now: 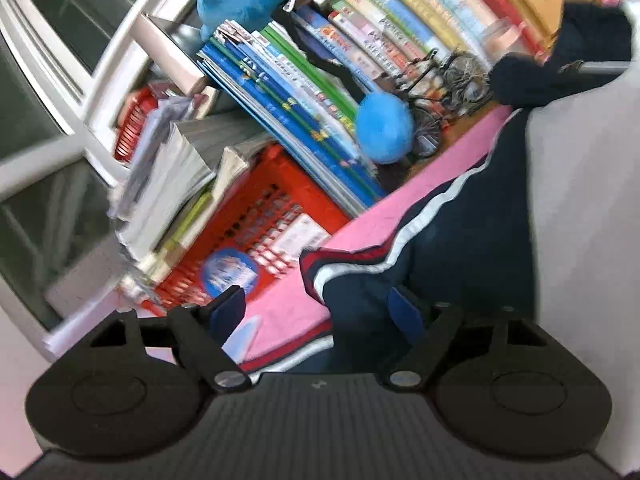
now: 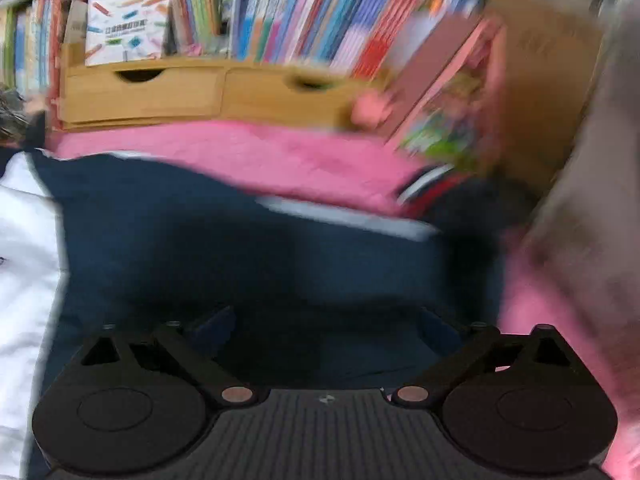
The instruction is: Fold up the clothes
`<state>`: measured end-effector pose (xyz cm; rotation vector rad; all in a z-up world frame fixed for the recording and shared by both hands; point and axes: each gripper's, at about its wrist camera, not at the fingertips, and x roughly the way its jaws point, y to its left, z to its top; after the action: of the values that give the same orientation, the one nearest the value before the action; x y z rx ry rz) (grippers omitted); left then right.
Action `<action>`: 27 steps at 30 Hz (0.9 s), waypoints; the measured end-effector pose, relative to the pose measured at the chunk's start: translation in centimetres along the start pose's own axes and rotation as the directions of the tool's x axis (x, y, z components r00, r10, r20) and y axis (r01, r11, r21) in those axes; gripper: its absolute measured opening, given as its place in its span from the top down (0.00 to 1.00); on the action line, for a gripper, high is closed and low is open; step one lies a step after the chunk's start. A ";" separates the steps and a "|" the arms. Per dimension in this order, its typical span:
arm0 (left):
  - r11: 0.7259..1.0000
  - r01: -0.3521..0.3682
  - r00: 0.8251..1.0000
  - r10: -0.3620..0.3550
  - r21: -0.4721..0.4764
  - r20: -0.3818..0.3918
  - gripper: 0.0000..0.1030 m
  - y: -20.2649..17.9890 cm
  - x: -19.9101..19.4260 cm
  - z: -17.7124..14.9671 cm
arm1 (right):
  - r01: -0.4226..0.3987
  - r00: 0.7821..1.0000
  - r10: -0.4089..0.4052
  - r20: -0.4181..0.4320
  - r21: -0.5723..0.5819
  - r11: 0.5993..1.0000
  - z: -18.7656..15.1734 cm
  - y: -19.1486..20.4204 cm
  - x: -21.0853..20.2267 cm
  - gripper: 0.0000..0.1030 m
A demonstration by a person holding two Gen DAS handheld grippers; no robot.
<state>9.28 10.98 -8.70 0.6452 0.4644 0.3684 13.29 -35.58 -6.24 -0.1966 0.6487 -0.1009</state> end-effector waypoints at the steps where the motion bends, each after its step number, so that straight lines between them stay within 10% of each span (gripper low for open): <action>1: 0.997 0.059 0.998 -0.059 -0.054 0.006 0.24 0.8 -1.0 0.1 | -0.053 0.998 0.053 0.037 -0.001 0.999 0.0 0.0 -1.3 0.04; 4: 0.939 0.264 0.964 -0.257 -0.219 0.063 0.25 2.5 -4.1 1.5 | -0.282 0.955 0.289 0.074 -0.085 0.956 0.7 5.1 -3.9 0.04; 9: 0.795 0.581 0.812 -0.555 -0.173 0.178 0.15 -0.6 -8.8 4.3 | -0.584 0.797 0.603 0.014 -0.234 0.777 1.2 16.1 -5.7 0.04; 16: 0.823 0.545 0.835 -0.549 -0.160 0.022 0.14 -4.8 -6.3 3.9 | -0.674 0.734 0.666 -0.134 -0.261 0.691 -0.5 19.8 -5.6 0.08; 22: 0.800 0.543 0.828 -0.561 -0.256 0.005 0.00 -4.0 -4.6 2.5 | -0.462 0.884 0.468 0.006 -0.156 0.873 3.5 9.9 -0.8 0.07; 24: 0.797 0.542 0.827 -0.562 -0.265 0.003 0.00 -3.9 -4.6 2.4 | -0.289 0.957 0.291 0.019 -0.050 0.956 5.2 4.8 3.7 0.07; 27: 0.799 0.540 0.829 -0.559 -0.264 0.003 0.00 -3.9 -4.7 2.3 | -0.036 0.998 0.039 -0.057 0.050 0.998 6.8 -2.8 10.6 0.11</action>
<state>7.28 4.77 -8.21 0.2210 0.6426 -0.1076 25.72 -38.96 -6.57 -0.1348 0.7069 -0.0861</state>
